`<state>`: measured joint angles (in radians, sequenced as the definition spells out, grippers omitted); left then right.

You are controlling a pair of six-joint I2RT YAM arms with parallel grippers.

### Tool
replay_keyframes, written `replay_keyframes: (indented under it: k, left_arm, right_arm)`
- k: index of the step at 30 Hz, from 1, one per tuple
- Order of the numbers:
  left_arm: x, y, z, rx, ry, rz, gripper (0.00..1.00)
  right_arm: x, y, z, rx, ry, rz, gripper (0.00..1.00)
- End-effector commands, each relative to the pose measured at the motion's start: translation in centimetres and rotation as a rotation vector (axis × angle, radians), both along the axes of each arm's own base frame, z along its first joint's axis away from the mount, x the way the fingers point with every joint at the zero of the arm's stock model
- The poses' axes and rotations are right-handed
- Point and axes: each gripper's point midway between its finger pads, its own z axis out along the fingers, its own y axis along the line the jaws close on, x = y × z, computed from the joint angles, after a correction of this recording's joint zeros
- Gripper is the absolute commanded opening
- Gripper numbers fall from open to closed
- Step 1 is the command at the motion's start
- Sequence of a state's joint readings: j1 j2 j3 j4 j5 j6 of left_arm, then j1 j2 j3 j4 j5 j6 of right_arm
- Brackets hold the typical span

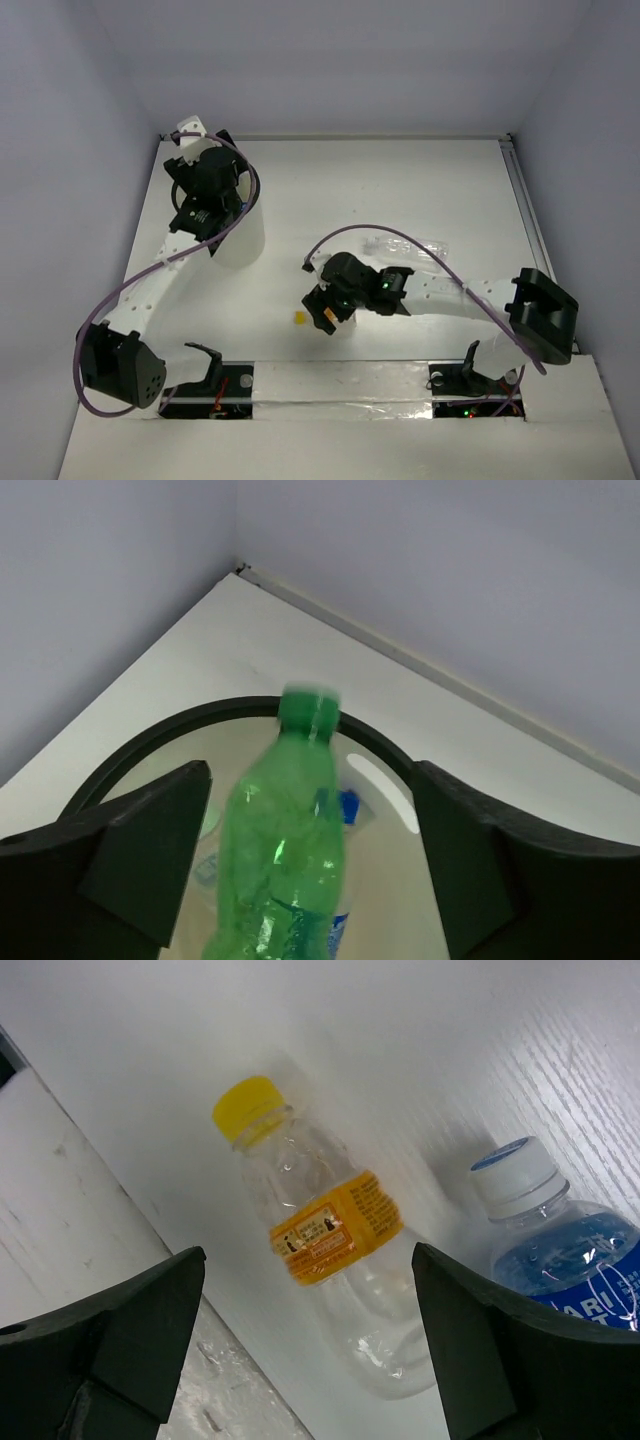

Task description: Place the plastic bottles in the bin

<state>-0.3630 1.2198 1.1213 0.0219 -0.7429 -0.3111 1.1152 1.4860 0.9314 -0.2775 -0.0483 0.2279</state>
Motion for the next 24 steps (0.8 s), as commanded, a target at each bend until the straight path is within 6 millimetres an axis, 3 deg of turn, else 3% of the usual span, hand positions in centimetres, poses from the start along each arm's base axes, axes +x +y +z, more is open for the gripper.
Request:
replay_keyframes:
  k: [1,9,13,16,19,22,24]
  left_arm:
    - [0.2,0.4,0.9,-0.001,-0.031,0.017,0.83]
    - [-1.3,-1.5,4.9,-0.082,-0.114,-0.134,0.86]
    - [-3.8,-2.7,6.1,-0.132,-0.126,-0.252,0.86]
    - [-5.6,-3.4,5.7,-0.163,-0.128,-0.324,0.84]
    - [-7.2,-3.6,5.0,-0.163,-0.115,-0.369,0.83]
    - [-8.7,-3.6,5.0,-0.149,-0.112,-0.401,0.83]
    - [-9.4,-3.6,4.9,-0.147,-0.111,-0.421,0.82]
  right_arm:
    - [-0.1,0.0,-0.1,-0.048,-0.009,0.018,0.90]
    - [-0.8,0.7,-1.2,-0.101,0.000,0.054,0.90]
    - [-1.0,1.3,-2.4,-0.140,0.013,0.068,0.88]
    - [-1.0,2.1,-2.6,-0.154,0.017,0.075,0.85]
    - [-1.4,2.7,-3.4,-0.170,0.036,0.087,0.80]
    - [-1.7,2.6,-4.4,-0.203,0.048,0.086,0.66]
    - [-1.6,2.8,-3.9,-0.191,0.046,0.077,0.54]
